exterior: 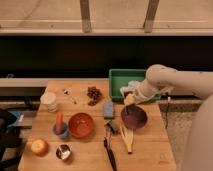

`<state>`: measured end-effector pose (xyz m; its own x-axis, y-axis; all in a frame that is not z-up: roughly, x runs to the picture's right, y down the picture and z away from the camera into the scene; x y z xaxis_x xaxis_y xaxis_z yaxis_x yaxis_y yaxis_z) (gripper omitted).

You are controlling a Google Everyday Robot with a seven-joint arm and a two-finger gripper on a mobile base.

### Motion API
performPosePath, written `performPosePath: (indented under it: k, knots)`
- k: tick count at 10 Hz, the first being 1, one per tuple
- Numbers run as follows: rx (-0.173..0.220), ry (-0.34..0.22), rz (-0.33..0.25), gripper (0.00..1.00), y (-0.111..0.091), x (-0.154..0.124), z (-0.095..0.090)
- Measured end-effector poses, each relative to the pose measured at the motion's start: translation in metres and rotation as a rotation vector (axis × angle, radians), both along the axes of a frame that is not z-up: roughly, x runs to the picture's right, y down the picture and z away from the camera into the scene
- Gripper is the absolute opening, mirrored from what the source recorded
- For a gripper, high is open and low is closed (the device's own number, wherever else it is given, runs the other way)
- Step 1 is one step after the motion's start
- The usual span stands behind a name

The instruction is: Wipe purple bowl with eraser

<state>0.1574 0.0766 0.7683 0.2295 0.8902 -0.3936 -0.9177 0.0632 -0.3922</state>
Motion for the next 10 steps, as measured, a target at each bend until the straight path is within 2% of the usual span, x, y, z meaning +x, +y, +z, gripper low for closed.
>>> performPosePath:
  k: [2, 4, 7, 10]
  knots:
    - [-0.052, 0.039, 0.026, 0.0, 0.024, 0.013, 0.023]
    - [-0.092, 0.084, 0.054, 0.0, 0.042, 0.031, 0.037]
    - [-0.123, 0.14, 0.078, 0.0, 0.048, 0.048, 0.046]
    - [-0.127, 0.147, 0.067, 0.0, 0.043, 0.043, 0.057]
